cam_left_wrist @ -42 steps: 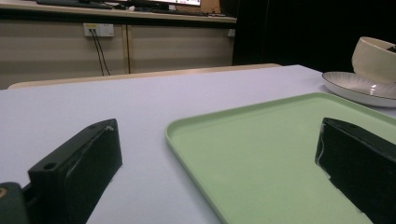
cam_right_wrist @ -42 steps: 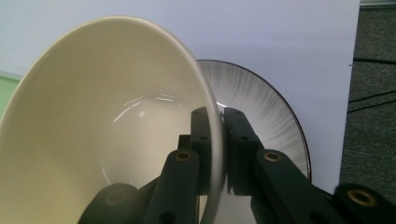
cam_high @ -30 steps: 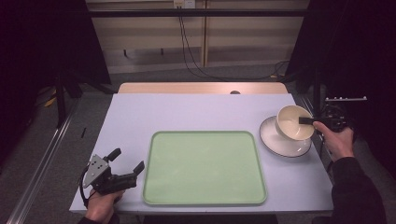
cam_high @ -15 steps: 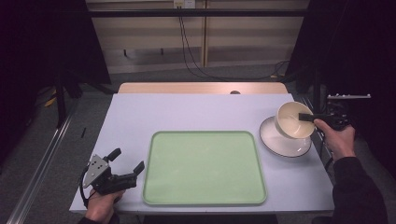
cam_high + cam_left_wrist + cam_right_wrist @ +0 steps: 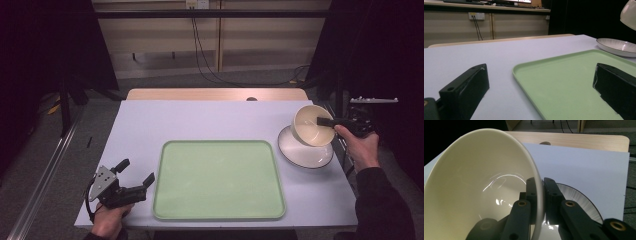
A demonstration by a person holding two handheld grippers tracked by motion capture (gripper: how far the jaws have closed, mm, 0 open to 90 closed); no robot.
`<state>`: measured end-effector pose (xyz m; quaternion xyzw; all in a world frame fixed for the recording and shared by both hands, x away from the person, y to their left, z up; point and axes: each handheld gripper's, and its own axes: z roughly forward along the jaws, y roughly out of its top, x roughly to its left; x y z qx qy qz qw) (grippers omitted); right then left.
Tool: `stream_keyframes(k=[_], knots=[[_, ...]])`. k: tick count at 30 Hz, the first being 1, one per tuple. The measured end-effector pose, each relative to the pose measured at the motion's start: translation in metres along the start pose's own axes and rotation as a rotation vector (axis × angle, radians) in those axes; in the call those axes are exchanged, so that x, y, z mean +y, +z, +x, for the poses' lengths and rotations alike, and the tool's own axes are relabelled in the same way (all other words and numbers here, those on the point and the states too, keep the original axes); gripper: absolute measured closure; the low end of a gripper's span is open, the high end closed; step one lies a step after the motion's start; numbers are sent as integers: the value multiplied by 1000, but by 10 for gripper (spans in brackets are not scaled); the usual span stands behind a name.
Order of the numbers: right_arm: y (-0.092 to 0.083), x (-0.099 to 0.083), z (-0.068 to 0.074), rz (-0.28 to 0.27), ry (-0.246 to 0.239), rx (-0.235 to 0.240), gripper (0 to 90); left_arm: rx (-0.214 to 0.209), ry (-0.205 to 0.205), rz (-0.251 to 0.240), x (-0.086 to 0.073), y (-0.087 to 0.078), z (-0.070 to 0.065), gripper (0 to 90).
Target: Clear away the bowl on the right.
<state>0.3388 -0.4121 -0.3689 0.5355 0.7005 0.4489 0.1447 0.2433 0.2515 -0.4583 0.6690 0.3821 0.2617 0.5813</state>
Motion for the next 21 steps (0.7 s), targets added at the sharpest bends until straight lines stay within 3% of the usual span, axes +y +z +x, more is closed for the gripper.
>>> stream_keyframes(k=[11,14,21], knots=[[0,6,12,-19,-25,37,834,0,-3,-1,0,0,0,5],[2,7,15,-31,-4,47,834,0,0,1,0,0,0,5],[7,10,23,-20,-9,59,833,-1,-3,-2,0,0,0,5]])
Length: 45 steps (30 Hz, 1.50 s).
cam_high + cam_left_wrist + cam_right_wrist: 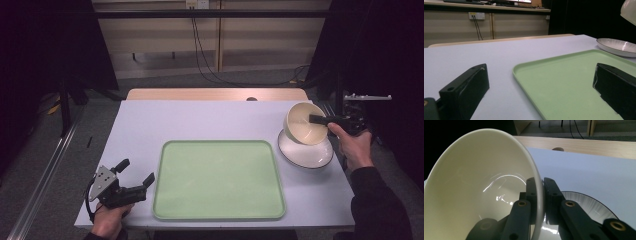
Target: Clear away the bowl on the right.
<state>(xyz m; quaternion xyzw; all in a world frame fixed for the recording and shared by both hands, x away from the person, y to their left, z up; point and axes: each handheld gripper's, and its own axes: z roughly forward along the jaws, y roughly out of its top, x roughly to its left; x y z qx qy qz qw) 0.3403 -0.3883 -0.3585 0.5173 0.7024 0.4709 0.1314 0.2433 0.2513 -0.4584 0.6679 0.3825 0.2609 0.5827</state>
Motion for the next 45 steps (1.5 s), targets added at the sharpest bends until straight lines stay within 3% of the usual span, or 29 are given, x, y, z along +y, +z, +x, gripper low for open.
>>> stream_keyframes(k=[22,45], knots=[[13,15,24,7,-21,40,833,4,12,8,0,-1,0,5],[58,30,52,71,-59,101,833,1,10,7,0,-1,0,5]])
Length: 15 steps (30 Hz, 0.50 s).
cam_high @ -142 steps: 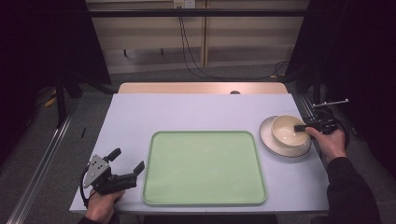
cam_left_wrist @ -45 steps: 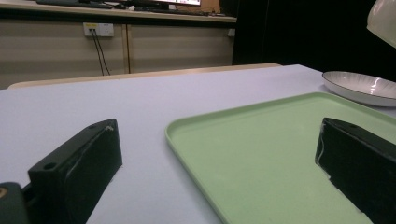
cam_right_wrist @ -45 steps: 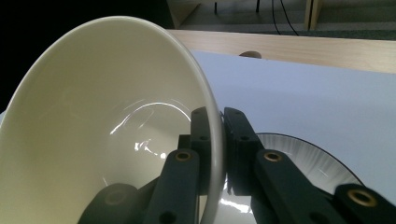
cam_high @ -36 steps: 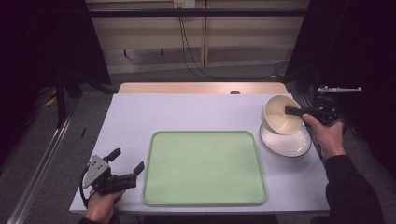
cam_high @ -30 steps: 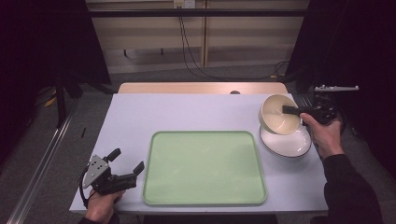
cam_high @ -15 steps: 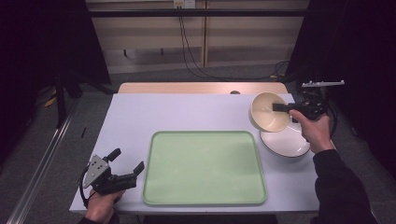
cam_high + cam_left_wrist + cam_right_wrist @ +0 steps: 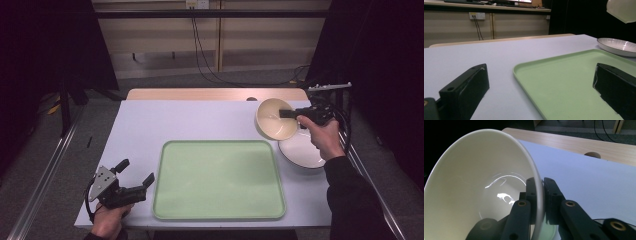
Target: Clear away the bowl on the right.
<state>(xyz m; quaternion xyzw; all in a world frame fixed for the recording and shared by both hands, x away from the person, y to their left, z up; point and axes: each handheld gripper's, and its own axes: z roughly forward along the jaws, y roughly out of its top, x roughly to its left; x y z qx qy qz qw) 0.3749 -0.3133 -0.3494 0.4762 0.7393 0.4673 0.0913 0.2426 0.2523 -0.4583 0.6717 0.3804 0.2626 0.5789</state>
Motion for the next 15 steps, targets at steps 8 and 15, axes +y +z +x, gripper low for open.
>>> stream_keyframes(k=[8,15], knots=[[12,-3,2,33,-7,12,833,0,2,0,0,0,0,5],[25,-6,3,70,-12,-8,833,6,1,1,0,0,0,5]])
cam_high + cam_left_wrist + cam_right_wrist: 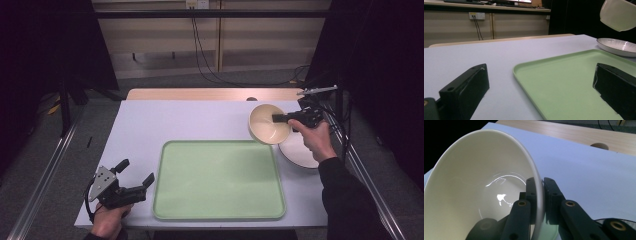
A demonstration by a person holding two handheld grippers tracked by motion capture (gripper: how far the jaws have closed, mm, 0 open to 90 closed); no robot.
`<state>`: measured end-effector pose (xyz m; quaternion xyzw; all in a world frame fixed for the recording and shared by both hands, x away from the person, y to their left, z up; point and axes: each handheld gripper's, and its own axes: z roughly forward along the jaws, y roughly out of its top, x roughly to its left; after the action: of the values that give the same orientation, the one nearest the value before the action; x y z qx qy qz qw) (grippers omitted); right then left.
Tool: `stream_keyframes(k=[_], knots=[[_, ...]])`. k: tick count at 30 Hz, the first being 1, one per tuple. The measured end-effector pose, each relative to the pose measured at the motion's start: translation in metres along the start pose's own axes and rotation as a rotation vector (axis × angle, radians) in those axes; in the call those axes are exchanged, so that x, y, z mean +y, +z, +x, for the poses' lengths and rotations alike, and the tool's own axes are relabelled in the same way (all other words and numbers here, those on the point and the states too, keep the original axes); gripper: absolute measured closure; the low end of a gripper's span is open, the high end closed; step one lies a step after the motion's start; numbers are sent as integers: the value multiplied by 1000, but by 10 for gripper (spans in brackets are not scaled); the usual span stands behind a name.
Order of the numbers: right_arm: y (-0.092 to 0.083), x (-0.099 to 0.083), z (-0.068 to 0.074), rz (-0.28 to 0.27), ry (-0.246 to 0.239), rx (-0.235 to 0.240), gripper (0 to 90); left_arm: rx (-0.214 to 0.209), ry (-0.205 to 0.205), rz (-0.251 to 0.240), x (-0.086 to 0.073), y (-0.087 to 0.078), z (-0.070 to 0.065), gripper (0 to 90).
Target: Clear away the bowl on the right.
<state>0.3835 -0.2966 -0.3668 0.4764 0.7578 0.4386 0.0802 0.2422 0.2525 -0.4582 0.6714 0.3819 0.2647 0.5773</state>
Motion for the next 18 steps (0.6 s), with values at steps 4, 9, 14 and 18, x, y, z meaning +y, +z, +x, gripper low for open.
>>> stream_keyframes(k=[4,9,14,18], knots=[[10,-3,-1,31,2,-8,833,-5,2,1,0,0,0,4],[20,-4,-2,61,10,-11,833,2,0,1,0,0,0,5],[30,-6,-3,102,22,-15,833,-4,1,2,0,0,1,5],[39,-11,-7,140,32,-21,833,0,-3,0,0,0,0,5]])
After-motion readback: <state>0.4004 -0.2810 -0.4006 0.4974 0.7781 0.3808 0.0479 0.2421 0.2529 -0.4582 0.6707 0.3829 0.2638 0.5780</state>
